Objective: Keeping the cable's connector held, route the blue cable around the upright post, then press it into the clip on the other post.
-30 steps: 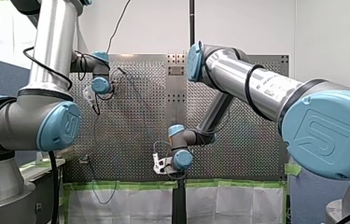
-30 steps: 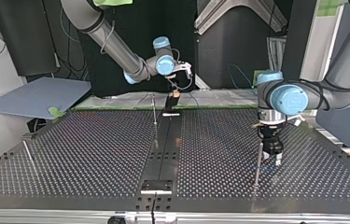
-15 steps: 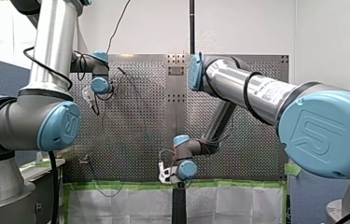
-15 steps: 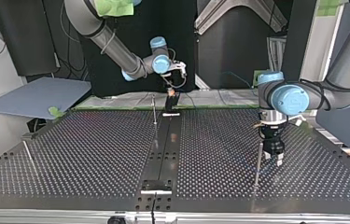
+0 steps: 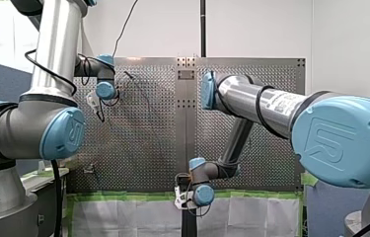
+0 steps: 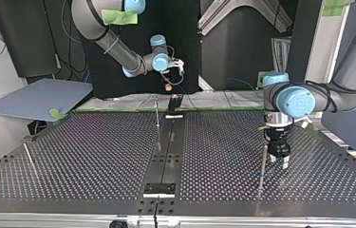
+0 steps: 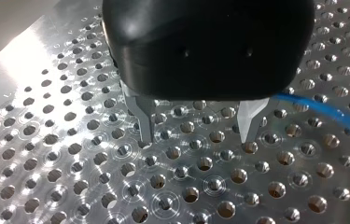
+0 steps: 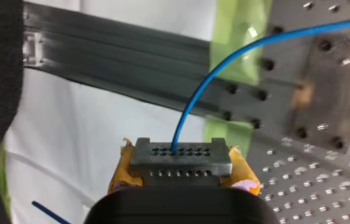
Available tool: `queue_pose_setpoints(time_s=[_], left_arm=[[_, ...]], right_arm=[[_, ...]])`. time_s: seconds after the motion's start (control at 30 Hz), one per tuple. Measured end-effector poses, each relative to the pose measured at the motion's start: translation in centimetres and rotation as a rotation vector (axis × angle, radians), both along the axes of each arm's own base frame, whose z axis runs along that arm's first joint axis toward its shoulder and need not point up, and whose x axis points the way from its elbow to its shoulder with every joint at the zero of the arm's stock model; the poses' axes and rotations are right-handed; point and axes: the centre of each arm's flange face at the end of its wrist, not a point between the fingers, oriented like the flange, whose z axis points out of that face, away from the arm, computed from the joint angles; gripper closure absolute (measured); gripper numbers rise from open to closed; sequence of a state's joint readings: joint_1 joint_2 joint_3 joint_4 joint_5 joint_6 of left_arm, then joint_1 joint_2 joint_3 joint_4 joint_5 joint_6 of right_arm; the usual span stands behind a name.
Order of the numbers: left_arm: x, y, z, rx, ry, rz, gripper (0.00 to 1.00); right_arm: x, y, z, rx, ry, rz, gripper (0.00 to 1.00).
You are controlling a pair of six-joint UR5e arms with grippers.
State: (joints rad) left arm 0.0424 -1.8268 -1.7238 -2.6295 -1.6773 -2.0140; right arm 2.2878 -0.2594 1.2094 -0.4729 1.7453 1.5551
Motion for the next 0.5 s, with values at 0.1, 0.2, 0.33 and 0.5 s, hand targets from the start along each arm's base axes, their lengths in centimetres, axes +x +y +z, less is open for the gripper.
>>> queue_pose_setpoints(time_s=[0.1, 0.2, 0.33, 0.5], left_arm=[[0.0, 0.0, 0.0, 0.000, 0.000, 0.000, 0.13], [0.0, 0.0, 0.0, 0.000, 0.000, 0.001, 0.13], [0.0, 0.0, 0.0, 0.000, 0.000, 0.000, 0.13], [0.0, 0.0, 0.0, 0.000, 0.000, 0.000, 0.13]], right_arm=[[-0.6, 0.0, -1.0, 0.007, 0.008, -0.010, 1.00], [-1.2, -0.1, -1.8, 0.010, 0.014, -0.024, 1.00], [-1.8, -0.3, -2.5, 0.013, 0.018, -0.037, 1.00], [-2.6, -0.5, -3.2, 0.017, 0.017, -0.052, 1.00]])
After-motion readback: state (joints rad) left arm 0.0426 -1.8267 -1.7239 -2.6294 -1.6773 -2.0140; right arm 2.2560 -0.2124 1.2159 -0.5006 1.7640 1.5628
